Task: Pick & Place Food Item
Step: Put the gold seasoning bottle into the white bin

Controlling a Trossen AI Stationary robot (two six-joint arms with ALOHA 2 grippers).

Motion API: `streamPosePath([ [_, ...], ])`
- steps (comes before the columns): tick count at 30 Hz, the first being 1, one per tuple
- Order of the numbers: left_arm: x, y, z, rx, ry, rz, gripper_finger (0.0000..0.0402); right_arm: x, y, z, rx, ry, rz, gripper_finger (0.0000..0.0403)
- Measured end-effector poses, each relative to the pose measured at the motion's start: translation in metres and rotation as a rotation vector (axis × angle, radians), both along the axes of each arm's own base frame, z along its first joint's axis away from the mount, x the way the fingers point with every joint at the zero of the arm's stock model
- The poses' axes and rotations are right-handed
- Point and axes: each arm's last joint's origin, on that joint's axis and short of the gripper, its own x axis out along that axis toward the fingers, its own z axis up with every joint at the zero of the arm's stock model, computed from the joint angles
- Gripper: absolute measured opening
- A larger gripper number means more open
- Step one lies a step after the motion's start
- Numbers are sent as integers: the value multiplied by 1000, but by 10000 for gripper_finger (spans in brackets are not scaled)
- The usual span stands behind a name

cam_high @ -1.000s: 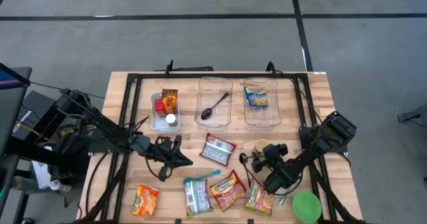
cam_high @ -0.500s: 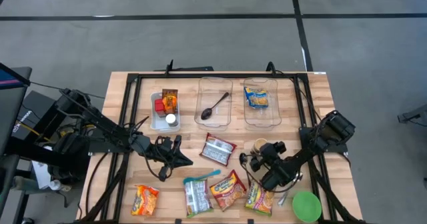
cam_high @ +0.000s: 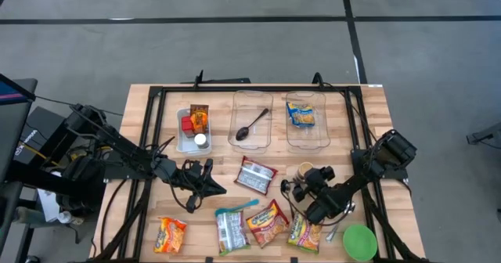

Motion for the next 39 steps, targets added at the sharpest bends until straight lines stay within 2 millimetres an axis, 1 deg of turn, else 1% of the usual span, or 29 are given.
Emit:
streamPosePath([
  [7,0,0,0,0,0,0,0,1,1,0,2,-1,10,382],
  [10,0,0,0,0,1,0,0,1,1,0,1,-2,10,366],
  [16,0,0,0,0,0,0,0,1,1,0,0,-3,10,320],
  [20,0,0,0,0,0,0,0,1,0,0,-6,-8,9,302],
  [28,0,0,0,0,0,0,0,2,1,0,-4,-15,10,284],
  [39,0,0,0,0,0,0,0,3,2,0,6,-30,11,283],
])
